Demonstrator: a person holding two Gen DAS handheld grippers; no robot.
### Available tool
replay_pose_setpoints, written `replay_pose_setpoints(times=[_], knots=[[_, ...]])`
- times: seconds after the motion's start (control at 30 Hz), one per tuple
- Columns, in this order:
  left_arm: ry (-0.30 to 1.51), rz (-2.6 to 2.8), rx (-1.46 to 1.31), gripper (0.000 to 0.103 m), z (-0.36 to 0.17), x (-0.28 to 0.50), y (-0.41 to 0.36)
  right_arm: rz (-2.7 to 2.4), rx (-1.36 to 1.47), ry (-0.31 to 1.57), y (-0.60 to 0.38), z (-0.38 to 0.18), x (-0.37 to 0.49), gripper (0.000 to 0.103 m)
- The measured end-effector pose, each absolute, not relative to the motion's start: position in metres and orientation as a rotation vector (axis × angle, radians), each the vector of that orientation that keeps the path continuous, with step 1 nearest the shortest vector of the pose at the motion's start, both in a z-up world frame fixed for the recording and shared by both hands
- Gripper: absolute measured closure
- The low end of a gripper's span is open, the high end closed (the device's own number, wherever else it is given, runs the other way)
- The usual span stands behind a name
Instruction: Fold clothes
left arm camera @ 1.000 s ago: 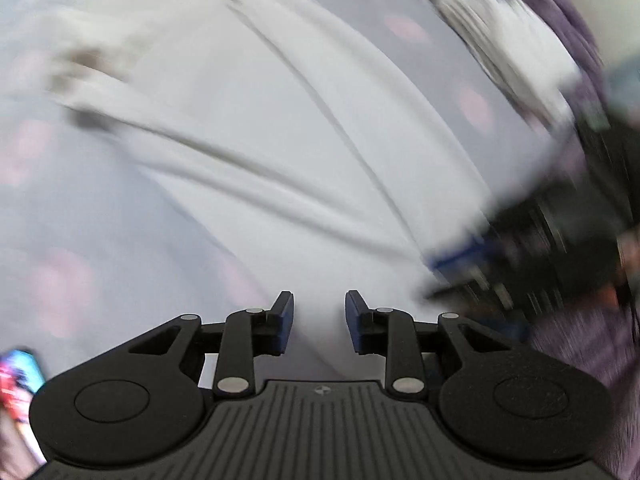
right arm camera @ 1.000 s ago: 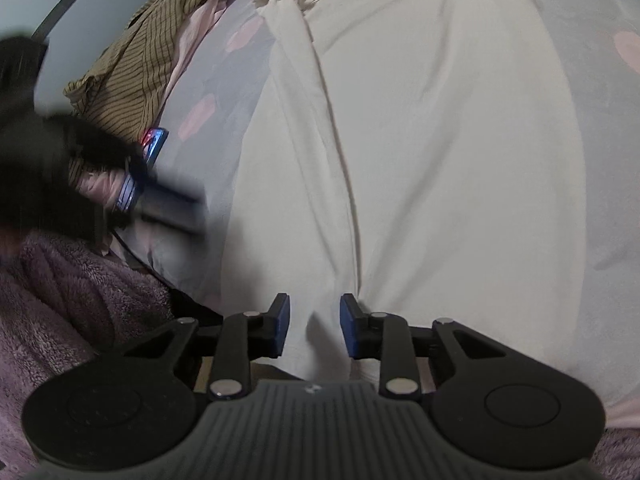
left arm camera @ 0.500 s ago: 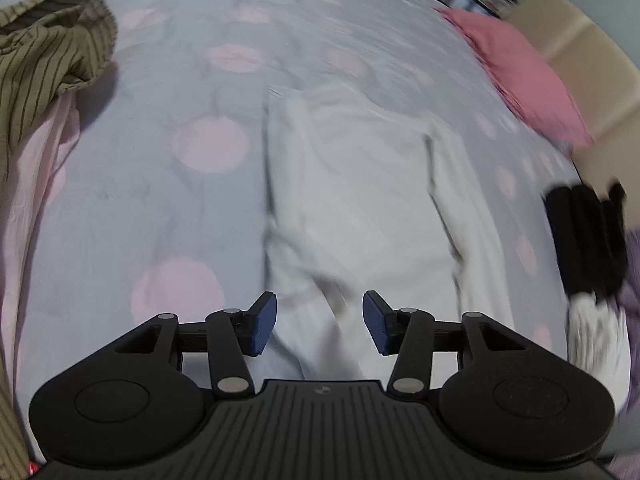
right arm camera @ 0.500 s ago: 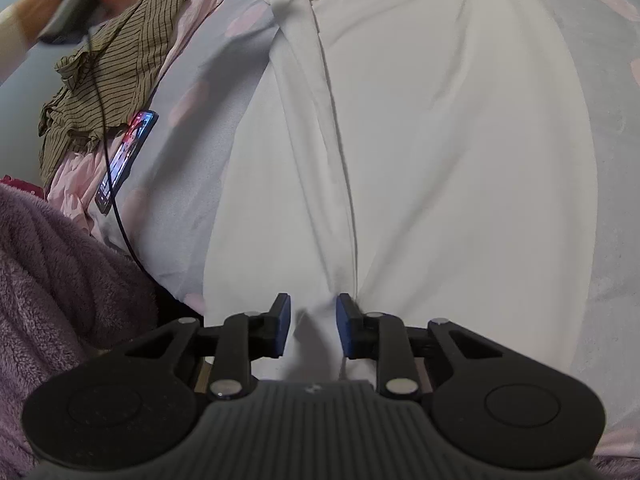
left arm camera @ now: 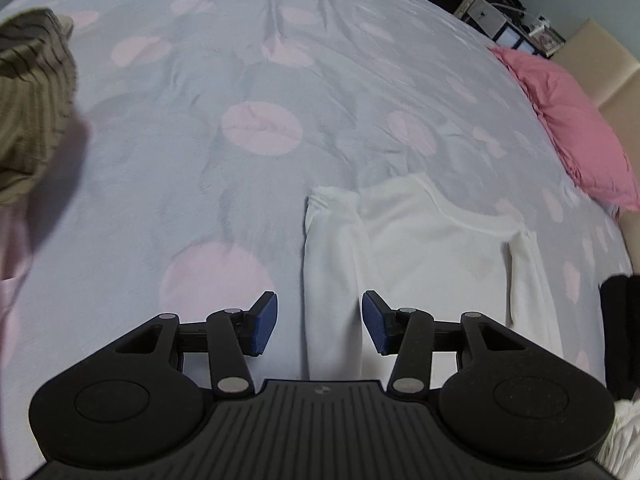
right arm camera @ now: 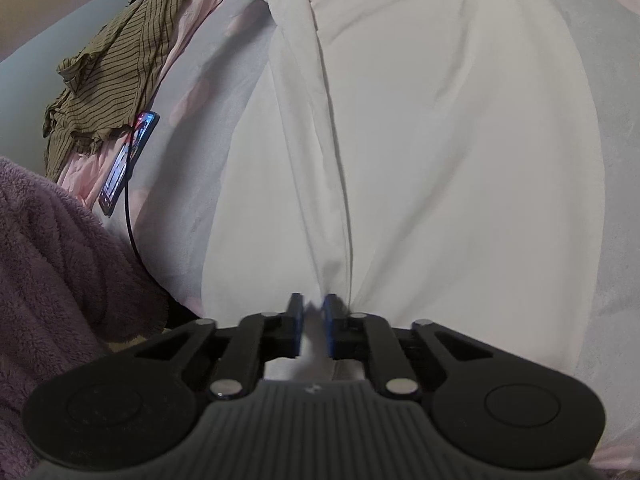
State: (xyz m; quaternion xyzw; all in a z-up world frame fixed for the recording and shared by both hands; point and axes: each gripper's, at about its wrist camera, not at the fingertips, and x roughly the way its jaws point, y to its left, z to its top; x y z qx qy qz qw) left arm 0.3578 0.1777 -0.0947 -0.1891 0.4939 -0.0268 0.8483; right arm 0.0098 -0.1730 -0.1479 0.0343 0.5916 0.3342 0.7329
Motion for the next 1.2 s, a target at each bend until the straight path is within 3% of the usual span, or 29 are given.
replay_pose_setpoints(times=[0.1, 0.23, 0.33, 0.7, 1.0, 1.2], knots=[[1.026, -0.061, -0.422, 0.064, -0.107, 0.367, 0.178, 0.769, 0.075, 1.291, -0.171, -0.146, 0.009, 0.1], [1.013, -0.069, -0.426, 0.095, -0.114, 0.376, 0.175, 0.827, 0.1, 1.274, -0.167, -0.14, 0.007, 0.101], [1.009, -0.08, -0.325, 0.098, -0.103, 0.379, 0.156, 0.865, 0.125, 1.256, -0.168, -0.136, 0.005, 0.101], [1.126, -0.062, 0.037, 0.099, -0.064, 0.42, 0.036, 0.963, 0.181, 1.248, -0.164, -0.131, -0.002, 0.102], [1.219, -0.068, 0.167, 0.098, -0.099, 0.442, -0.04, 0.925, 0.189, 1.311, -0.17, -0.144, 0.0, 0.102], [1.121, -0.195, 0.071, 0.071, -0.085, 0.435, -0.034, 0.857, 0.173, 1.376, -0.177, -0.155, 0.003, 0.101]])
